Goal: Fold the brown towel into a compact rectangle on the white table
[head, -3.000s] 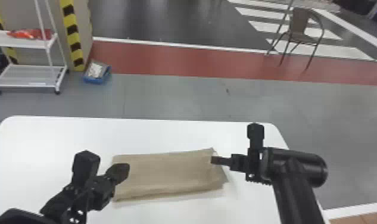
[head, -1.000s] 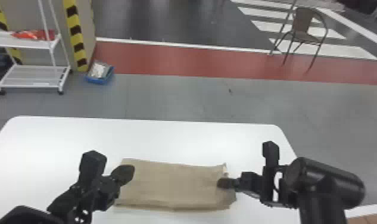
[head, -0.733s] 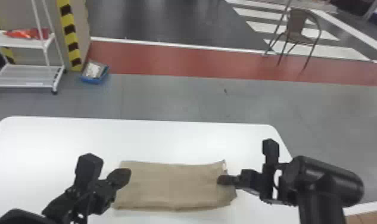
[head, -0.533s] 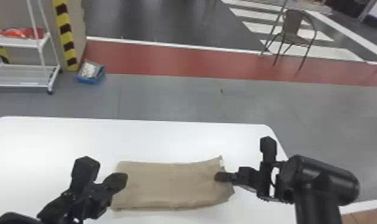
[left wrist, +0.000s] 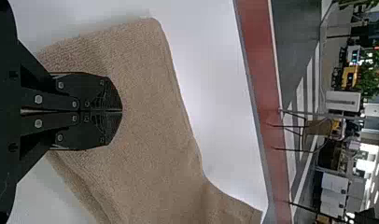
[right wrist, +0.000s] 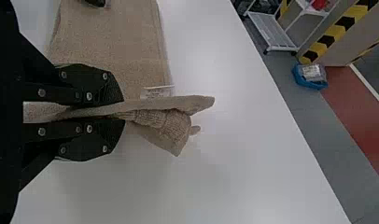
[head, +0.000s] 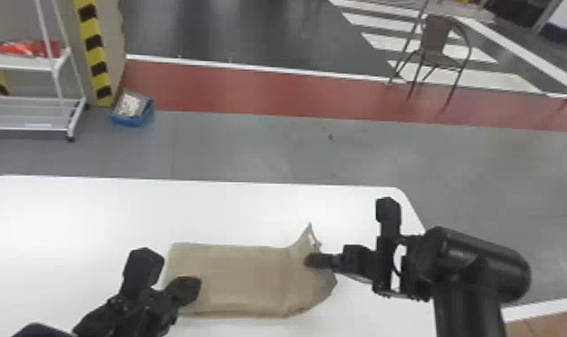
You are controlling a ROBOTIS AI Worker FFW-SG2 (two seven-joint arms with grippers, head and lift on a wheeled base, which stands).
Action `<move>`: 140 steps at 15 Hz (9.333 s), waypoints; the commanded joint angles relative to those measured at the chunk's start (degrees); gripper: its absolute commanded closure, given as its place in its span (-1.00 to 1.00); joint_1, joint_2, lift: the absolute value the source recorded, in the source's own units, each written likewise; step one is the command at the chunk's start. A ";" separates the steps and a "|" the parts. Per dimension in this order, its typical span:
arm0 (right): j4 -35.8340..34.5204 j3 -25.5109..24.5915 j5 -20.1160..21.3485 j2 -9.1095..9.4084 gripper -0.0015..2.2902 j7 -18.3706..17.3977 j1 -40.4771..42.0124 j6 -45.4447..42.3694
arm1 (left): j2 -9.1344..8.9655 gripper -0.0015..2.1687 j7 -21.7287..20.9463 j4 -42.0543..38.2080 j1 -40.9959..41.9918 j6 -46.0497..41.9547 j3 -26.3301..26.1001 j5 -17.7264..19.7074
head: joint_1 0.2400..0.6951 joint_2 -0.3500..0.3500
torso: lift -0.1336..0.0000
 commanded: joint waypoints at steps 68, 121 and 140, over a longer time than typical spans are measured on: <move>7.13 33.83 -8.21 2.74 -0.12 -18.02 -4.81 -20.01 | -1.56 0.60 -0.86 9.37 -3.84 -7.53 -4.33 1.62 | 1.00 -0.04 | 1.00; 22.51 20.64 -0.21 2.74 -0.02 -13.28 -9.12 -31.09 | 4.77 0.60 -0.42 4.88 -1.55 -19.31 5.25 1.53 | 1.00 -0.06 | 1.00; 20.58 40.77 29.32 2.74 -0.68 23.81 -21.86 -12.98 | 5.91 0.60 -0.68 2.25 0.12 -14.56 8.42 2.32 | 1.00 0.21 | 1.00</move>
